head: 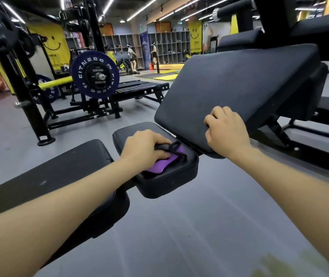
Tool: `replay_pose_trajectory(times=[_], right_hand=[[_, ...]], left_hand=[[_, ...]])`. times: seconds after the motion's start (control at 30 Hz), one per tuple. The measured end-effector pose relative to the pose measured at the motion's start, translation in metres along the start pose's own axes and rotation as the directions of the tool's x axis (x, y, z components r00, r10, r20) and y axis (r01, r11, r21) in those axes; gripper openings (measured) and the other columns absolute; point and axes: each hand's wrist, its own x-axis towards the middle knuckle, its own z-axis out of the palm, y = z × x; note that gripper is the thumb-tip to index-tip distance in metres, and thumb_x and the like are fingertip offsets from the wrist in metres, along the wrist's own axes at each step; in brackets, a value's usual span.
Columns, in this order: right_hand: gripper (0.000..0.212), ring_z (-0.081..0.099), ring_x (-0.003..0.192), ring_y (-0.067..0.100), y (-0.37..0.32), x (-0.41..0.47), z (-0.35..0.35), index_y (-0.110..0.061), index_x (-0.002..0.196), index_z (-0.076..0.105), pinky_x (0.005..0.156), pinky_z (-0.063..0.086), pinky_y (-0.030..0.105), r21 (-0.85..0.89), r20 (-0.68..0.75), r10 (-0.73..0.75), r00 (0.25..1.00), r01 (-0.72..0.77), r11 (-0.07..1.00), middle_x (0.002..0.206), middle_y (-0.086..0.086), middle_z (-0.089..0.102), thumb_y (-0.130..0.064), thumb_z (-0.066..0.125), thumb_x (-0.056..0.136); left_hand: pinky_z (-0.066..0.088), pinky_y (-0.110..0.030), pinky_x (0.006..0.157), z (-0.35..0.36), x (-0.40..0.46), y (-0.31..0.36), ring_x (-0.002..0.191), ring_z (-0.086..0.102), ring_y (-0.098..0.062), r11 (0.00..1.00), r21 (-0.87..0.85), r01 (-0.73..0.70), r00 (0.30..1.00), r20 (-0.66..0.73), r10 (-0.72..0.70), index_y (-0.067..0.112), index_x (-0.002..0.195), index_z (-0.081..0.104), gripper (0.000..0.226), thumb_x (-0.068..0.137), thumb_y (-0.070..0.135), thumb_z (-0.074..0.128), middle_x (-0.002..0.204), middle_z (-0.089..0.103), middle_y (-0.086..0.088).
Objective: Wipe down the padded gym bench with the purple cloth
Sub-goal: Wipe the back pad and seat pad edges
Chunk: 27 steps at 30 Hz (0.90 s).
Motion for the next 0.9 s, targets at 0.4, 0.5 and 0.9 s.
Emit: replay_pose_trajectory(times=[0.4,0.5,0.9], right_hand=[[0.012,0.047,0.086,0.03,-0.004,-0.001,-0.001,-0.006,0.086,0.061,0.076,0.037,0.037,0.051,0.005,0.049,0.999,-0.049,0.998,0.092,0.01,0.053,-0.012,0.053,0.078],[0.016,0.046,0.092,0.028,-0.004,0.0,-0.008,-0.008,0.094,0.059,0.08,0.037,0.035,0.103,0.057,0.047,0.997,-0.053,0.993,0.099,0.008,0.052,-0.014,0.05,0.083],[0.03,0.043,0.107,0.025,-0.011,-0.001,-0.023,-0.012,0.116,0.056,0.088,0.037,0.034,0.214,0.222,0.118,0.968,-0.167,0.963,0.116,0.007,0.05,-0.015,0.047,0.089]], left_hand=[[0.035,-0.023,0.074,0.012,0.034,0.021,0.105,0.059,-0.019,0.998,0.049,0.039,0.999,0.028,-0.041,0.036,0.109,0.068,0.03,0.079,0.037,0.07,0.106,0.069,0.007],[0.034,-0.023,0.075,0.0,0.003,0.011,0.103,0.058,-0.015,0.996,0.081,-0.035,0.998,0.06,0.03,0.039,0.11,0.067,0.032,0.078,0.04,0.071,0.104,0.069,0.01],[0.036,-0.023,0.073,0.017,0.034,0.028,0.103,0.059,-0.023,0.997,-0.044,0.06,0.997,0.057,-0.058,0.032,0.105,0.068,0.025,0.08,0.036,0.069,0.104,0.068,0.001]])
